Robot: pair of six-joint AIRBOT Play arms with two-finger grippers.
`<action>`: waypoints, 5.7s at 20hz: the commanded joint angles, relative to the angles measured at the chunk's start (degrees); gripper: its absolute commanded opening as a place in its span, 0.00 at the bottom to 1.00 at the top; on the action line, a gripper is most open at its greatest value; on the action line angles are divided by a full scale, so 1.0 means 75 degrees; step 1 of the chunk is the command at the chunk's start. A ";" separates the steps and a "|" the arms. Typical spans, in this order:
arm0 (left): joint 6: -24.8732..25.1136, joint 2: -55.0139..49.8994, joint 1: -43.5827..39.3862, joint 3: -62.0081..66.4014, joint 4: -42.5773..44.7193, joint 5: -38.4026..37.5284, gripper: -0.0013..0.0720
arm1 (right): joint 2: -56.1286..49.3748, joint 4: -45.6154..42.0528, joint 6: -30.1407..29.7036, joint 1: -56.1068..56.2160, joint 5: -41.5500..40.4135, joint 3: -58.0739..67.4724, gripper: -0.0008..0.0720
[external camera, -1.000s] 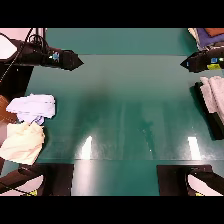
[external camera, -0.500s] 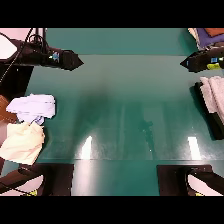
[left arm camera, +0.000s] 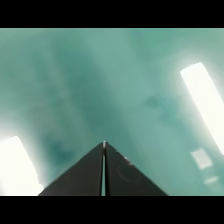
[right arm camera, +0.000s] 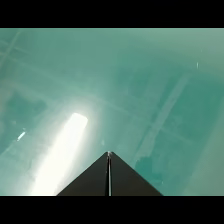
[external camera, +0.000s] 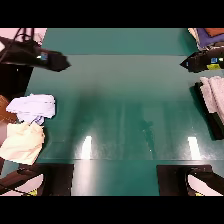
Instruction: Fold the shirts.
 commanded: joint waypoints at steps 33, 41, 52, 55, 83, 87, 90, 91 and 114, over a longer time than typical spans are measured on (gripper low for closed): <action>-0.0411 -0.0119 0.0233 0.3363 0.2530 -0.2818 0.05 | -0.0020 0.0055 0.0009 0.0006 -0.0836 0.1530 0.04; -0.0402 -0.1157 -0.3990 0.3238 0.1973 -0.2113 0.05 | -0.0020 0.0058 0.0009 0.0009 -0.0784 0.2279 0.04; 0.0017 -0.2620 -0.3509 0.2681 0.1067 -0.0901 0.71 | -0.0017 0.0061 0.0009 0.0009 -0.0251 0.2040 0.04; -0.0262 -0.2754 -0.2261 0.1725 0.0455 -0.0108 0.71 | -0.0017 0.0061 0.0012 0.0009 -0.0169 0.2040 0.04; 0.0201 -0.5211 -0.0874 0.2159 -0.1769 0.2034 0.05 | 0.0023 0.0090 0.0880 0.0015 0.0358 -0.2066 0.04; 0.0213 -0.4255 -0.0149 0.2652 -0.1236 0.1585 0.05 | 0.0076 0.1239 0.0874 0.0009 0.0338 -0.3506 0.51; 0.0236 -0.3771 0.0111 0.2652 -0.1064 0.1236 0.05 | 0.0067 0.1874 0.0775 0.0224 -0.0504 -0.4785 0.73; 0.0294 -0.3730 0.0111 0.2652 -0.1043 0.1105 0.05 | 0.0035 0.1877 0.0699 0.0356 -0.1005 -0.5144 0.73; 0.0289 -0.0356 0.0093 0.2655 -0.0079 0.1072 0.05 | -0.0720 0.1754 -0.0469 0.0166 -0.1055 -0.1253 0.03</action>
